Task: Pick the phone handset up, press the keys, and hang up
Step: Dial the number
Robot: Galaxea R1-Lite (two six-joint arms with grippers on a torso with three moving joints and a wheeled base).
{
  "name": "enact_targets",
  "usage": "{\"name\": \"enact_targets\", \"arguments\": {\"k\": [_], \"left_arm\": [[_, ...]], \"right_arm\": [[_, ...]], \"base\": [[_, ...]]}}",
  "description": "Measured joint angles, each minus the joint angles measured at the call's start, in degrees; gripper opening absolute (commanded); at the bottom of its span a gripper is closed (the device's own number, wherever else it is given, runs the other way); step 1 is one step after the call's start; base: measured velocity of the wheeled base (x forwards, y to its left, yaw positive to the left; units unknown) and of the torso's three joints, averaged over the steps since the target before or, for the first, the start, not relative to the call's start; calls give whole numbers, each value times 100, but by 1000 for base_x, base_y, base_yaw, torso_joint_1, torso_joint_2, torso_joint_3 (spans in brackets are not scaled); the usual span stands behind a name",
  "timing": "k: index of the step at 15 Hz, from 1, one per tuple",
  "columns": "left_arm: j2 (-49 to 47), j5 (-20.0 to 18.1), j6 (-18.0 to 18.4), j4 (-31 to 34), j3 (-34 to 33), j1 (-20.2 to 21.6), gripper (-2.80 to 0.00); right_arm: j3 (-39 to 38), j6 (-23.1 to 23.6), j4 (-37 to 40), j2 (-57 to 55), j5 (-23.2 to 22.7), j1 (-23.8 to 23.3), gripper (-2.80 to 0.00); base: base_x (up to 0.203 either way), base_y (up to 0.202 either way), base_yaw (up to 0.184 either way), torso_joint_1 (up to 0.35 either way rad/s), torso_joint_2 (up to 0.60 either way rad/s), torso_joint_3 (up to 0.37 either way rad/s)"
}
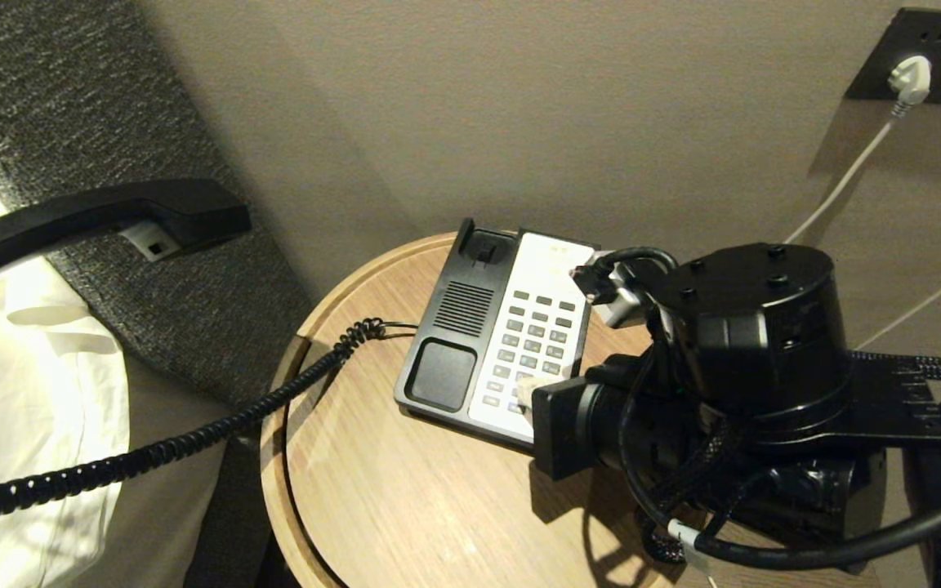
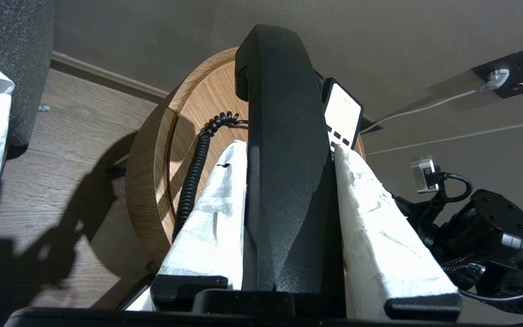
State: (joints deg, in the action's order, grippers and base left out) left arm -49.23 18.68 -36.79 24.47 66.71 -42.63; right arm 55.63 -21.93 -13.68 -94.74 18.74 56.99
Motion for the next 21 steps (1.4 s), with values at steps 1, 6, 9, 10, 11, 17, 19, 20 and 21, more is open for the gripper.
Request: {"name": "enact_targets", "arguments": {"k": [1, 6, 9, 10, 11, 17, 19, 20, 21], "left_arm": [[0, 0, 0, 0, 0, 0, -280], [0, 0, 1, 1, 0, 0, -280], [0, 0, 2, 0, 2, 0, -280], [0, 1, 2, 0, 2, 0, -280], [4, 0, 2, 1, -4, 0, -280], [57, 0, 2, 0, -133, 0, -280], [61, 0, 2, 0, -152, 0, -280], [63, 1, 2, 1, -155, 0, -280], [67, 0, 1, 1, -161, 0, -280]], "right_arm": [[-1, 0, -1, -12, 2, 4, -280], [-26, 9, -5, -54, 22, -7, -280], [-26, 27, -4, -84, 30, -10, -280], [-26, 34, -4, -95, 32, -11, -280], [-26, 35, -4, -107, 33, -11, -280], [-17, 27, 8, -38, 58, -17, -280], [-17, 27, 18, 33, 65, -16, -280], [-17, 24, 18, 66, 68, -16, -280], [-22, 24, 17, 91, 66, -16, -280]], "base": [[0, 0, 0, 0, 0, 0], [0, 0, 0, 0, 0, 0], [0, 0, 0, 0, 0, 0], [0, 0, 0, 0, 0, 0], [0, 0, 0, 0, 0, 0], [0, 0, 0, 0, 0, 0], [0, 0, 0, 0, 0, 0], [0, 0, 0, 0, 0, 0], [0, 0, 0, 0, 0, 0]]}}
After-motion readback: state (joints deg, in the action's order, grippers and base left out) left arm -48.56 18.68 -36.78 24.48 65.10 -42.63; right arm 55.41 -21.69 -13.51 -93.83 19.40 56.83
